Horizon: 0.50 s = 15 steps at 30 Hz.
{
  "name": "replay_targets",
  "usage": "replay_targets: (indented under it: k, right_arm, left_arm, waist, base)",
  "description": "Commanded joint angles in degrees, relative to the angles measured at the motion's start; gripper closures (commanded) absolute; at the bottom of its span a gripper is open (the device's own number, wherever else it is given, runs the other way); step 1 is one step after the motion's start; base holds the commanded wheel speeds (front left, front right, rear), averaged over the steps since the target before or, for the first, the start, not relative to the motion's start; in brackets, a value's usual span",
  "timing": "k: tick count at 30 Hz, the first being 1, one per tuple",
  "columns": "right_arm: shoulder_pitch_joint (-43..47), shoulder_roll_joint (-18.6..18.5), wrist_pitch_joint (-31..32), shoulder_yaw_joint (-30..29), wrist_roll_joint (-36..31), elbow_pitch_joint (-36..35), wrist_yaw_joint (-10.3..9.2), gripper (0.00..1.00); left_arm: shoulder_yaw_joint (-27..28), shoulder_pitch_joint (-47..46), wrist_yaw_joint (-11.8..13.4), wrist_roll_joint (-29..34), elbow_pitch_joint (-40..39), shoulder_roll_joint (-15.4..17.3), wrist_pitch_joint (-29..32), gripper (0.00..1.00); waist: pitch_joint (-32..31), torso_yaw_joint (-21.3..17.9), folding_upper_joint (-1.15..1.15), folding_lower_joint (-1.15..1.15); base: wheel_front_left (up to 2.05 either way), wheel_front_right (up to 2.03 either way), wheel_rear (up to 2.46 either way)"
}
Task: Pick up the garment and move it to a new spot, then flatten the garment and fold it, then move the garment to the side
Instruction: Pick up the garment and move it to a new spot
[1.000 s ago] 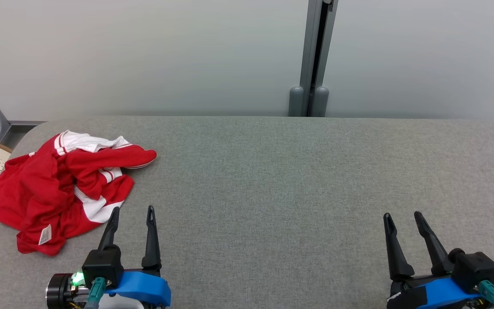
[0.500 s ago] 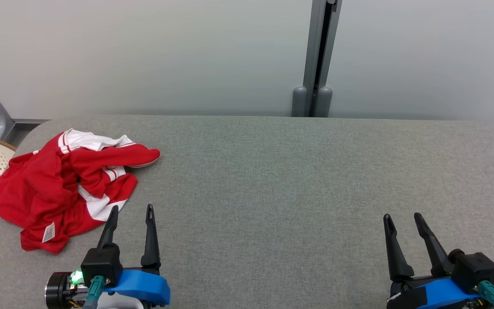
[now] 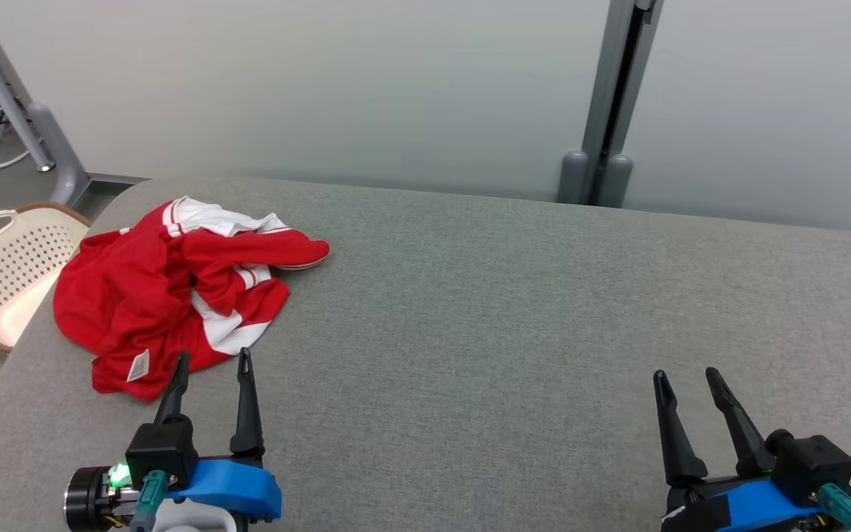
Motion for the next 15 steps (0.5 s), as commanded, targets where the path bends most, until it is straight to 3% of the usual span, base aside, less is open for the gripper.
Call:
replay_targets:
  k: [1, 15]
  right_arm:
    - [0.4, -0.3, -0.3, -0.1, 0.0, 0.0, 0.00, 0.00]
    - [-0.6, -0.3, -0.3, -0.1, -0.2, 0.1, 0.00, 0.00]
  left_arm:
    - [0.1, -0.7, 0.2, -0.4, 0.1, 0.3, -0.2, 0.00]
    - [1.8, -0.8, 0.8, -1.3, -0.5, 1.4, -0.2, 0.00]
  waist:
    - [0.6, 1.2, 0.00, 0.00]
    - [1.8, 10.7, 0.00, 0.00]
  base:
    - [0.00, 0.00, 0.00]
    - [0.00, 0.00, 0.00]
